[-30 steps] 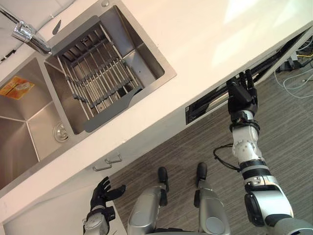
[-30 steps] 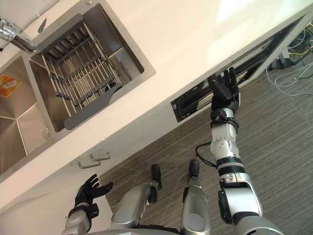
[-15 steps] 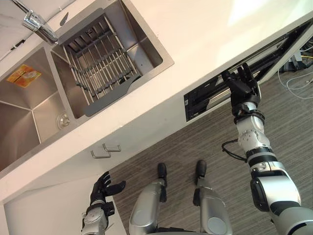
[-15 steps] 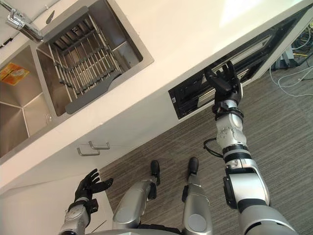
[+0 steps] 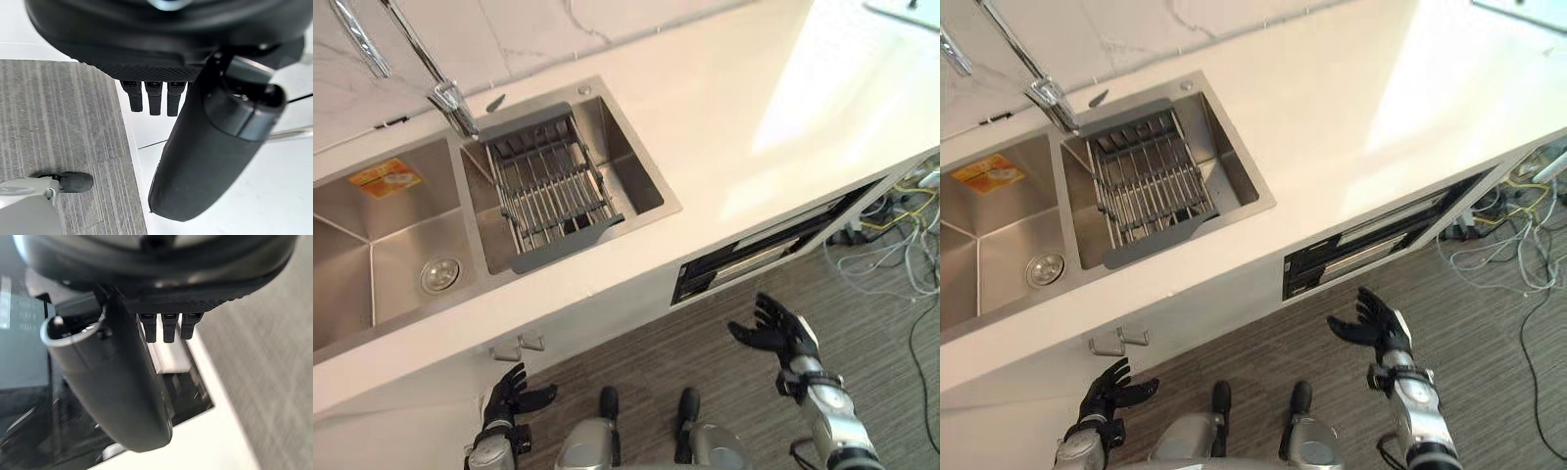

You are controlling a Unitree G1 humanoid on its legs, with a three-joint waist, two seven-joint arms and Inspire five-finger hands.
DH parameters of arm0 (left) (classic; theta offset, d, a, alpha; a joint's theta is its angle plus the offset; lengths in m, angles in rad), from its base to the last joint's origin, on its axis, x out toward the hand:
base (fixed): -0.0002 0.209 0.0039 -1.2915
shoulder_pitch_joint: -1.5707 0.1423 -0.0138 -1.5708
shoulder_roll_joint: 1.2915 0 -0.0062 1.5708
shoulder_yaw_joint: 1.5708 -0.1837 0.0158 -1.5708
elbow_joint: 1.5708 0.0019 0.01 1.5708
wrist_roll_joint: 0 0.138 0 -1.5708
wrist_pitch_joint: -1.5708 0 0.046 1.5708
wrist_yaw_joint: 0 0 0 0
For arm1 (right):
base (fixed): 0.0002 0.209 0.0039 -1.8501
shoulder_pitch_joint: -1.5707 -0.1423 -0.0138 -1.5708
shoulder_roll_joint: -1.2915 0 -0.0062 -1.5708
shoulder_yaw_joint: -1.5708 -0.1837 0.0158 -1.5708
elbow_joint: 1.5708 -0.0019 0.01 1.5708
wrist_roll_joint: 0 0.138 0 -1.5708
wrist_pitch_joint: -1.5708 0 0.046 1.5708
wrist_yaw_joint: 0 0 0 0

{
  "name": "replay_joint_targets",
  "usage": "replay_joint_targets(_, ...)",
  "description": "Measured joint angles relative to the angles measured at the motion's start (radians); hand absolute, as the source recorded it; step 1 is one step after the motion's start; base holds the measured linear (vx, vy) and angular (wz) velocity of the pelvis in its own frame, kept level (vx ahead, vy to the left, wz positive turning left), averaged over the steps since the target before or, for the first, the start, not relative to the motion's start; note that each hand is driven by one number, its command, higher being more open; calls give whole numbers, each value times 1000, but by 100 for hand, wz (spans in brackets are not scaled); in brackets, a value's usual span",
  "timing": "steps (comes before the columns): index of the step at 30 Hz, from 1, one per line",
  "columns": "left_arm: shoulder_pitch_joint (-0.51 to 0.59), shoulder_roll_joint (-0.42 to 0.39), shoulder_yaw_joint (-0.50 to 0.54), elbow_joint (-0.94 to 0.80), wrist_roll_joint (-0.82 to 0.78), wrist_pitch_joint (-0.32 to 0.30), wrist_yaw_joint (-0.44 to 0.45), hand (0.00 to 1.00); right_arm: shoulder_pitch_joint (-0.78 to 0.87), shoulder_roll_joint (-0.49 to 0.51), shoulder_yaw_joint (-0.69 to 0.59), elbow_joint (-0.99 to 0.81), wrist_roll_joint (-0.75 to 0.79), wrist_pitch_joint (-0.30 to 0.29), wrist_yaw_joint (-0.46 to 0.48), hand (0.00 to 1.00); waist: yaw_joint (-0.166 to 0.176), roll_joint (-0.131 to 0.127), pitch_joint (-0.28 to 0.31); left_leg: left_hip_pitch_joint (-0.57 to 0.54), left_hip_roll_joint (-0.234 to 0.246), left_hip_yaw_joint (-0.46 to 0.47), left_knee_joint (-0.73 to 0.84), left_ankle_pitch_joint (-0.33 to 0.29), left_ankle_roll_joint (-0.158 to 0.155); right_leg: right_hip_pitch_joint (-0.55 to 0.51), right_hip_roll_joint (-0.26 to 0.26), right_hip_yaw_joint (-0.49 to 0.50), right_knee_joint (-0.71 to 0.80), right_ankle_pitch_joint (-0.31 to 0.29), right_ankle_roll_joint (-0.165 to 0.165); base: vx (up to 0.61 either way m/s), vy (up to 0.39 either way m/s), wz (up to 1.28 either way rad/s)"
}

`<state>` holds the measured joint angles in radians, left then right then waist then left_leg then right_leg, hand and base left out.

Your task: Walk over to the sink, pick up the cup, carry it to the dishwasher, place the cup inside the dishwasher, then close the dishwasher door

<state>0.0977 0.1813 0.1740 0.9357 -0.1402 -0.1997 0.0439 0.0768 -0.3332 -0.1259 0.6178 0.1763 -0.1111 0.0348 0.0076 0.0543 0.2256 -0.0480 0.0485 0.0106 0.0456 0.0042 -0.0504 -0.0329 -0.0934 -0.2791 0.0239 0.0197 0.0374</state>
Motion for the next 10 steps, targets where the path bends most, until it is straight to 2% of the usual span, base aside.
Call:
replay_joint_targets(5,21,-1,10,13,23,13,-8,90,27,40,-26,139,-171,1,-36,90,2,-4,-49,44,-4,-4,-36,4,6,35,-2,-9,-12,-2,6,2,14,3)
replay_joint_targets(10,42,-1,24,19,24,23,-17,90,53,67,-65,203,-181,15,-33,90,2,-9,-72,81,-8,-29,-68,20,8,71,-6,-33,-15,-9,12,-12,-9,14)
